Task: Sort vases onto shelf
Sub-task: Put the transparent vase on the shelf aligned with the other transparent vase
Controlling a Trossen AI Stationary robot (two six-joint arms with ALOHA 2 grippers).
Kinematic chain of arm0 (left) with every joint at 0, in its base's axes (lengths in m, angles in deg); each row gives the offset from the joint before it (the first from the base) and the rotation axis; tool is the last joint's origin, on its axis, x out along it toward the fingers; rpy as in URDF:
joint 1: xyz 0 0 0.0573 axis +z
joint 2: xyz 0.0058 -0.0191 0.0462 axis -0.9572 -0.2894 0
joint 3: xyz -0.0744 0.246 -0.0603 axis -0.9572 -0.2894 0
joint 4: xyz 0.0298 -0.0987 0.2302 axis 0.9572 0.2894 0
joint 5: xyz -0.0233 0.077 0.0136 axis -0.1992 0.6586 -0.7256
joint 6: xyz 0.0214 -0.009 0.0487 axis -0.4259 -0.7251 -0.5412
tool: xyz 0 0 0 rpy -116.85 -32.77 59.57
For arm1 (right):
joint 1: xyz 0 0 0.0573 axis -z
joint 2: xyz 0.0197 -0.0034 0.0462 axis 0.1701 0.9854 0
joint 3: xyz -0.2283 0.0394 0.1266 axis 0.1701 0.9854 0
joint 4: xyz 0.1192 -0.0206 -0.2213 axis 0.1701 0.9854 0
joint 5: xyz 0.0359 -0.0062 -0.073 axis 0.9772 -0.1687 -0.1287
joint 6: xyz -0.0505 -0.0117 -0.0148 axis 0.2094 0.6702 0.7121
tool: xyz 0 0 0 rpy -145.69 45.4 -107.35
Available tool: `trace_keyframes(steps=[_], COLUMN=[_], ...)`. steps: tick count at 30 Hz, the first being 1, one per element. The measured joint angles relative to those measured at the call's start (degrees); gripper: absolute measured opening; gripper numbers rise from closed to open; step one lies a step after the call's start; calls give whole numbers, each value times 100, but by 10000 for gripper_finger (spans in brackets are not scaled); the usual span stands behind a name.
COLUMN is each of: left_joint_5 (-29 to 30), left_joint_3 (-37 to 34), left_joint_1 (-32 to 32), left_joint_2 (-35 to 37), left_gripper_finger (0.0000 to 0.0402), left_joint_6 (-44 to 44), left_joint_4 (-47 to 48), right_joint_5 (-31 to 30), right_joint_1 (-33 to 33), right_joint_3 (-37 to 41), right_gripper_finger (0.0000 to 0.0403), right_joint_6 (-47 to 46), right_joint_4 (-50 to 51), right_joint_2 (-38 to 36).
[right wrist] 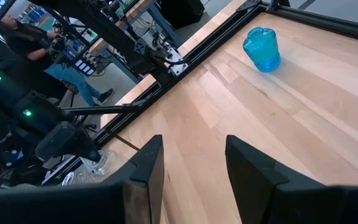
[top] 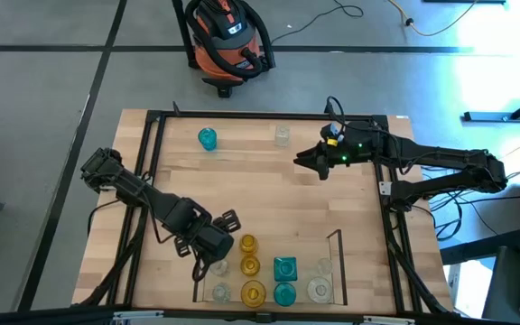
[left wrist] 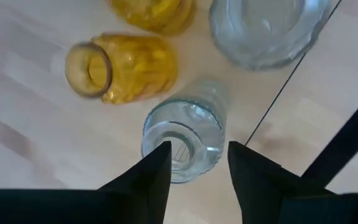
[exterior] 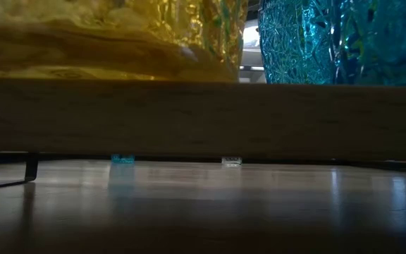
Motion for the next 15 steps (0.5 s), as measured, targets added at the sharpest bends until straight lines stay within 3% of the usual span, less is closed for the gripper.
trace_keyframes(steps=[15], left_joint_5=[-100], left_joint_3=[107], left_joint_1=[-75], left_joint_2=[63], left_gripper_finger=[150], left_joint_6=[44], left_joint_4=[-33], right_joint_5=[0], right_joint_1=[0], right_joint_3=[0], right_gripper_finger=[135], right_joint_6=[4], right_joint_4=[0], right_joint_2=[0])
